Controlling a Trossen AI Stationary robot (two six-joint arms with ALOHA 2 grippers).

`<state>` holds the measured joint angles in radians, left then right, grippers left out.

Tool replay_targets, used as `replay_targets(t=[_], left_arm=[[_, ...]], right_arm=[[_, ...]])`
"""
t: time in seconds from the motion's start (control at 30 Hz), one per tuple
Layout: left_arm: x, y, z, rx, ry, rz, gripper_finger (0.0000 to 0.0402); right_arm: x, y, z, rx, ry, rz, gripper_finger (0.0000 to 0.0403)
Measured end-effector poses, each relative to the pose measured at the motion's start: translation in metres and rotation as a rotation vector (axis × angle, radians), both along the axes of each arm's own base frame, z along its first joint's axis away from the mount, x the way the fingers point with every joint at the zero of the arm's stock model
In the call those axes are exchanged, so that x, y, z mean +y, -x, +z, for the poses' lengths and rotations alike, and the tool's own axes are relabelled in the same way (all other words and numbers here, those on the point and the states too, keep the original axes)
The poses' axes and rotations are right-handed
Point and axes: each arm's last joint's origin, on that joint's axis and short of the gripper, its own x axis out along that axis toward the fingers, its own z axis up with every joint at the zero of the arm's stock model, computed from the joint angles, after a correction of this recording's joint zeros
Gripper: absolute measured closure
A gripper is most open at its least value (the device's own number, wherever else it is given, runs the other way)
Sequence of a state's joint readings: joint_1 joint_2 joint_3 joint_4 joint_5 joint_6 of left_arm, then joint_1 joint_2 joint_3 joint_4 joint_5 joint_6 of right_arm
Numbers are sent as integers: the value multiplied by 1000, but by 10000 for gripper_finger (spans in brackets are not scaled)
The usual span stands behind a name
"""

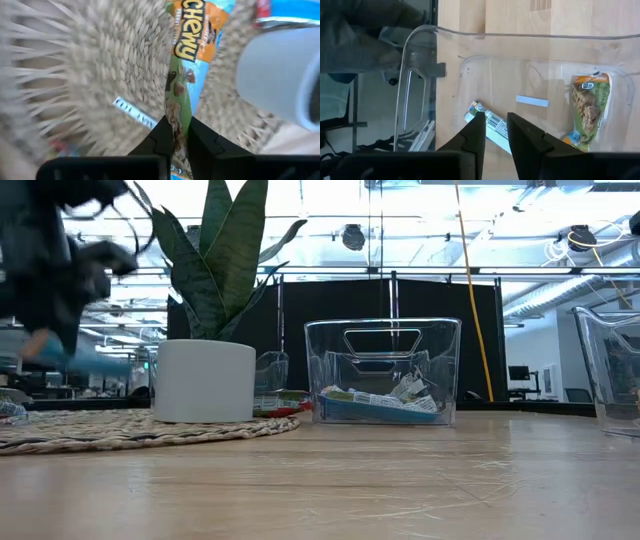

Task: Pick and place Granola Bars by type
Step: Put the orange granola bar into the bottom transparent bin

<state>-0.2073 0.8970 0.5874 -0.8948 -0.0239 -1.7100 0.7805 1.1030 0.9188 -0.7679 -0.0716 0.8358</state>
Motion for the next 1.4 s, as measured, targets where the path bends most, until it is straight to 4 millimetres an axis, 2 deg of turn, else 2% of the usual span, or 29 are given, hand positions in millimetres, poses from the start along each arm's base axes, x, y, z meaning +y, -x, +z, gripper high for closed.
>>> replay_targets(t=[0.1, 0.2, 0.33, 0.47, 0.6, 0.7, 0.8, 0.97, 1.1, 1.27, 1.4], left_arm=[[3, 9, 35, 50, -46, 1, 363], [7, 19, 81, 62, -152, 16, 373], [14, 26, 146, -138, -331, 5, 378], [17, 19, 193, -364, -485, -73, 379], [15, -7, 219, -493, -612, -219, 382], [11, -38, 229, -567, -716, -348, 382], [6, -72, 233, -635, -832, -468, 384], [0, -124, 228, -741, -959, -581, 384], [-2, -156, 220, -805, -995, -624, 385], [-3, -185, 204, -842, -989, -686, 386], [-7, -201, 190, -854, -939, -723, 386]], right_arm=[[-5, -2, -1, 14, 14, -15, 344], [-12, -6, 2, -12, 19, -60, 350], [-26, -17, 10, -140, 39, -196, 357], [-39, -40, 36, -464, -46, -370, 360], [-54, -62, 77, -926, -74, -457, 350], [-68, -71, 102, -1198, -39, -582, 332], [-81, -81, 111, -1338, 16, -637, 307], [-94, -96, 110, -1404, 40, -680, 259], [-102, -109, 106, -1426, 35, -698, 230], [-108, -120, 97, -1403, 38, -733, 212], [-112, -125, 94, -1410, 16, -701, 209]])
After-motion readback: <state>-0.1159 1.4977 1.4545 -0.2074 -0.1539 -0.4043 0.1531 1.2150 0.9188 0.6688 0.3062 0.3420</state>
